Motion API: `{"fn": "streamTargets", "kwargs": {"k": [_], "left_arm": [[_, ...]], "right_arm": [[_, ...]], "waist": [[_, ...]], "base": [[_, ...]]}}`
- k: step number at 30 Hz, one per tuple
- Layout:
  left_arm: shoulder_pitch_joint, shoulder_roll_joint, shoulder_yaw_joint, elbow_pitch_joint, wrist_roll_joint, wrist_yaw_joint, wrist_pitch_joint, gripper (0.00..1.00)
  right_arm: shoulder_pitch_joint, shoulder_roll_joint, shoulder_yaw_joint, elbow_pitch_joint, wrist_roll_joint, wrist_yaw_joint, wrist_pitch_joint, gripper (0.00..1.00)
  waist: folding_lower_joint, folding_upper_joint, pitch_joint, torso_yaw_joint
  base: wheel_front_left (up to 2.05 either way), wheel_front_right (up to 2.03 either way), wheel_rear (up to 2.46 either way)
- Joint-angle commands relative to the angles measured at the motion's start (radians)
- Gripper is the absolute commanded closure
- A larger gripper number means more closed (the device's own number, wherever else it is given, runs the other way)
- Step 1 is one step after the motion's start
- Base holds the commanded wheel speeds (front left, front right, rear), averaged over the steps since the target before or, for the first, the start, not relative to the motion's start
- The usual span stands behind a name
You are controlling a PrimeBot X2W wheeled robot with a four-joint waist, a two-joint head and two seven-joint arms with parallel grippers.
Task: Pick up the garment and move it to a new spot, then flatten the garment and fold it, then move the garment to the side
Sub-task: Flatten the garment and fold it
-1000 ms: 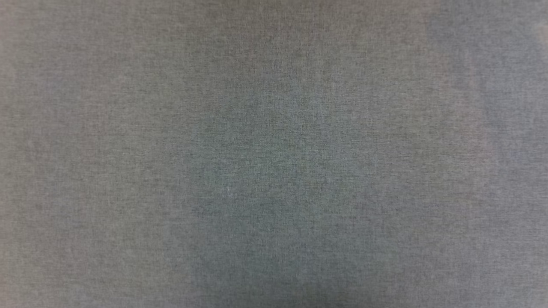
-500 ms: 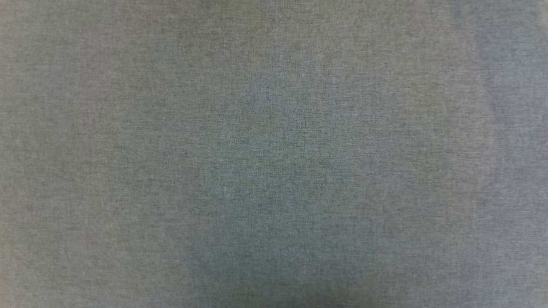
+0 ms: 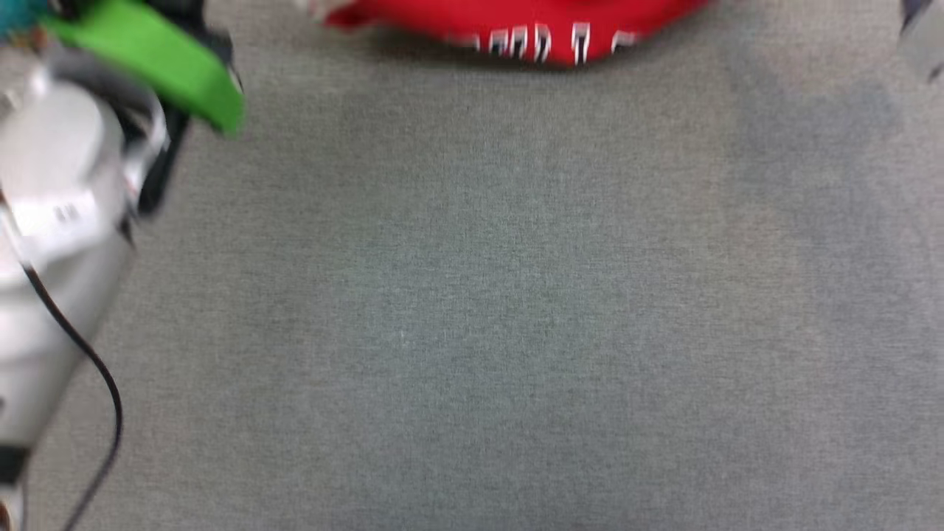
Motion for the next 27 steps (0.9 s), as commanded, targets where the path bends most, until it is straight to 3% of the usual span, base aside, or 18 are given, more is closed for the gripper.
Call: {"fn": "streamTargets", "kwargs": {"k": [1,13,27], "left_arm": [[0.083,0.007,0.011,-0.018,-0.008,0.012,-0.006,1.0],[0.637,-0.003,0.088,-0.071,-0.077,0.02,-0.006,1.0],[1.01,-0.046,0.174,-0.032,-0.052,0.051,-0.006,1.0]], "right_arm": [[0.068,-0.012,0.002,-0.016,0.017,-0.001,-0.011,1.0],[0.608,-0.037,-0.065,-0.056,0.075,-0.001,-0.028,1.0],[1.113,0.023,-0.25,0.005,0.04,-0.001,-0.065,1.0]], "waist": [[0.0,0.0,-0.096,0.01],[0.0,0.0,-0.268,0.013],[0.0,0.0,-0.381,0.015]], "base": [[0.0,0.0,0.0],[0.0,0.0,0.0],[0.0,0.0,0.0]]}}
